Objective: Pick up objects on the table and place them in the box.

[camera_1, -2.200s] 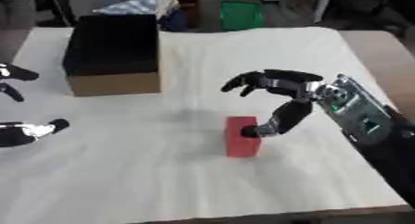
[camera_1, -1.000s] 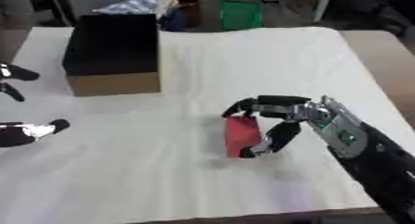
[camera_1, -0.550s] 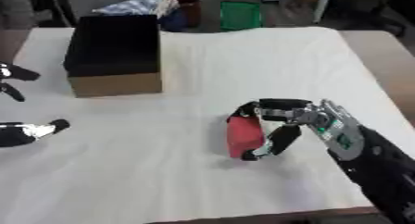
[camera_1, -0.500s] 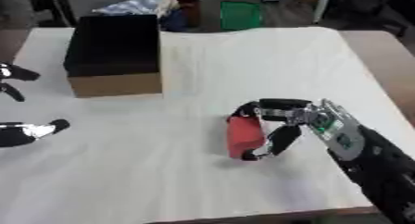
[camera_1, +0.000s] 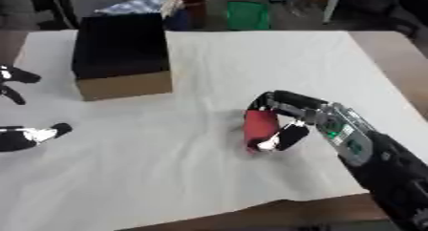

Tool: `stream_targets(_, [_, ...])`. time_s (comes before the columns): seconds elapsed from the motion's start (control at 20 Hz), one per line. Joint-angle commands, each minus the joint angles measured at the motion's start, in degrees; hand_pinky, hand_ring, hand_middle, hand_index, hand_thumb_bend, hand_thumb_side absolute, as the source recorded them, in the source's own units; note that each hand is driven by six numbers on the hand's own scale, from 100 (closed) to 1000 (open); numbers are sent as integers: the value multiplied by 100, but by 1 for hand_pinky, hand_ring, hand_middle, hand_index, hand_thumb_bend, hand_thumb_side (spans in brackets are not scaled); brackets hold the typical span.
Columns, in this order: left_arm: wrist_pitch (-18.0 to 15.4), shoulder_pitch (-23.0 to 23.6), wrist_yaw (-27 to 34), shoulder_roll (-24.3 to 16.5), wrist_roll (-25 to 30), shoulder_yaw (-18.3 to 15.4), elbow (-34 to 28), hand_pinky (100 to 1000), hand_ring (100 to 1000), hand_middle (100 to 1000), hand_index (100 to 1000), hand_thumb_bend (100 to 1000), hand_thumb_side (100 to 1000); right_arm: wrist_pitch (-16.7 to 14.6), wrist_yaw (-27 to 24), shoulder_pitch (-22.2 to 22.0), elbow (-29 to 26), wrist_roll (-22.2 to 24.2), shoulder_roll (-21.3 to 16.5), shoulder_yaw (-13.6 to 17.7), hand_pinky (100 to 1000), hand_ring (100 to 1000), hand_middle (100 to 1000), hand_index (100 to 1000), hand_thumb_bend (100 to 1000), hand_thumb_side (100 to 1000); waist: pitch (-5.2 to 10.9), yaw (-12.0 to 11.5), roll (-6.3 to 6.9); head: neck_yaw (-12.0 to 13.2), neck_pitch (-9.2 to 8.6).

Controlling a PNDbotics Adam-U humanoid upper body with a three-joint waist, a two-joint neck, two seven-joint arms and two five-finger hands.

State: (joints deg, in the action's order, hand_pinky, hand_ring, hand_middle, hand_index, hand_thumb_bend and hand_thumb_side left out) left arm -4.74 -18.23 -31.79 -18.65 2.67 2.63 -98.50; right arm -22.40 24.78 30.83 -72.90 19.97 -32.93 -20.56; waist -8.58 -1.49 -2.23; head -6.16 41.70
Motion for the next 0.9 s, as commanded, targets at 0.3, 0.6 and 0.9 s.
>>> stream_targets(0.3, [-9, -58, -32, -90, 18, 2, -61, 482, 721, 605, 690, 809, 100, 14, -499, 501, -900, -10, -528, -7, 673, 774, 418, 507, 279, 100, 92, -23, -31, 10, -33])
stream_targets(0.6, [-44, -100, -23, -101, 70, 68, -66, 483, 718, 603, 688, 809, 100, 138, -750, 989, -1021, 25, -730, 149, 674, 766, 425, 513, 327, 100, 101, -175, -73, -40, -79])
stream_targets(0.9, [-153, -237, 11, -63, 248, 263, -77, 485, 717, 602, 687, 808, 100, 149, -631, 1620, -410, -111, -549, 445, 677, 763, 436, 526, 345, 100, 84, -473, -87, -216, -166])
